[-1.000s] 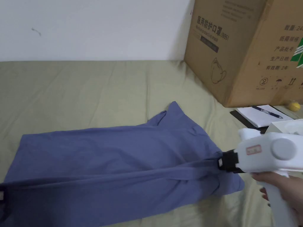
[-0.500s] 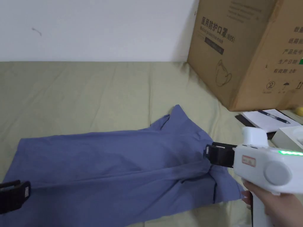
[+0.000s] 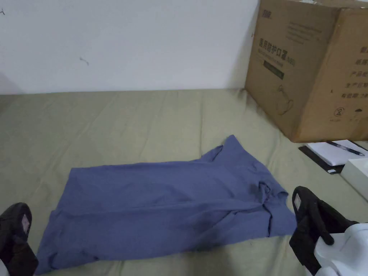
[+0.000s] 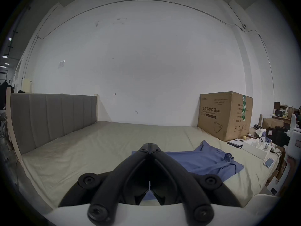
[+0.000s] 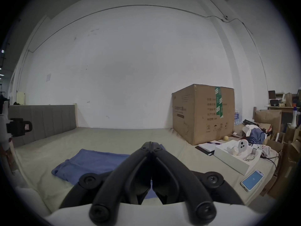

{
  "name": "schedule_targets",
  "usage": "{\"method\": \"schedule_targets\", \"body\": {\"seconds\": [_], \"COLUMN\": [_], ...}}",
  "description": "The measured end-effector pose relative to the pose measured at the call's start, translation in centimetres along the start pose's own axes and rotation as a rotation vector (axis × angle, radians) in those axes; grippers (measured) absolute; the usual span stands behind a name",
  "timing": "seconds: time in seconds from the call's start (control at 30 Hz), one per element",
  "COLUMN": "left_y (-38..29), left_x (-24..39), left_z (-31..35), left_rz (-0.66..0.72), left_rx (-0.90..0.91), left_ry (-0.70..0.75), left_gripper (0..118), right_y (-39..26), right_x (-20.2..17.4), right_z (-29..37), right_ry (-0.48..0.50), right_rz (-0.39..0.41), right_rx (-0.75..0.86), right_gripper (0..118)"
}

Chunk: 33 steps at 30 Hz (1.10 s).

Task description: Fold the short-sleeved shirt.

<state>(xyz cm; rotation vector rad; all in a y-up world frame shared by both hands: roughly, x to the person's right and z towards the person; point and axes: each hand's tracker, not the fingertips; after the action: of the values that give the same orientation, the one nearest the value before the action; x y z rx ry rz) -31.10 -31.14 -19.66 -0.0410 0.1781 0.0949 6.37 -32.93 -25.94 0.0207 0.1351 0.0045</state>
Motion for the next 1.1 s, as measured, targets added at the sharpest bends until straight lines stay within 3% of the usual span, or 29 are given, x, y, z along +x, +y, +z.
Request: {"method": "schedule_targets", "body": {"seconds": [0.13,0.23,0.33,0.43,0.47,0.5,0.53,0.57,0.6,0.67,0.73,0.87,0.97,1.07,1.1], "left_y": [0.7,2.4,0.2,-3.2,-4.1,-5.4,-6.3,-7.4,-8.5,-10.4,-12.6,-13.5,-12.3,-11.0,-10.9], "left_x": [-0.7,-3.1,-6.2,-8.3,-9.0,-9.8,-10.3,-10.9,-11.3,-12.3,-12.3,-7.9,-5.9,-6.1,-6.3], "left_z": [-0.9,-6.1,-13.4,-17.3,-18.3,-19.1,-19.9,-20.6,-21.1,-21.7,-22.5,-22.7,-21.1,-19.9,-19.6], "left_rz": [-0.033,0.07,0.176,0.136,0.117,0.149,0.167,0.221,0.279,0.353,0.319,-0.033,-0.032,-0.021,-0.021], "left_rx": [-0.103,-0.415,-0.935,-0.988,-1.005,-1.025,-1.049,-1.063,-1.078,-1.063,-1.136,-1.173,-1.112,-1.063,-1.047], "left_ry": [0.004,-0.091,-0.099,0.02,0.053,0.069,0.073,0.061,0.046,0.053,0.123,0.097,0.088,0.069,0.058], "left_gripper": [0,0,0,2,13,38,85,111,118,116,116,114,84,71,55], "right_y": [0.9,2.7,3.9,3.9,3.8,3.6,3.4,3.2,2.8,2.1,1.5,0.4,-0.1,-0.4,-0.5], "right_x": [0.0,-0.2,-0.8,-1.6,-2.0,-2.2,-2.3,-2.4,-2.6,-2.7,-2.8,-2.6,-2.4,-1.9,-1.5], "right_z": [-0.4,-0.3,-1.0,-1.4,-1.3,-1.3,-1.5,-1.7,-1.9,-2.4,-2.9,-3.9,-4.6,-5.0,-5.2], "right_ry": [0.037,0.1,0.211,0.285,0.286,0.298,0.311,0.331,0.351,0.344,0.338,0.352,0.347,0.322,0.315], "right_rz": [0.001,-0.048,-0.055,-0.018,-0.012,-0.012,-0.016,-0.029,-0.043,-0.055,-0.056,-0.09,-0.126,-0.124,-0.133], "right_rx": [-0.039,-0.061,-0.127,-0.17,-0.171,-0.184,-0.203,-0.236,-0.268,-0.297,-0.327,-0.387,-0.422,-0.435,-0.442], "right_gripper": [0,0,0,0,0,0,0,0,0,0,0,0,0,0,0]}}
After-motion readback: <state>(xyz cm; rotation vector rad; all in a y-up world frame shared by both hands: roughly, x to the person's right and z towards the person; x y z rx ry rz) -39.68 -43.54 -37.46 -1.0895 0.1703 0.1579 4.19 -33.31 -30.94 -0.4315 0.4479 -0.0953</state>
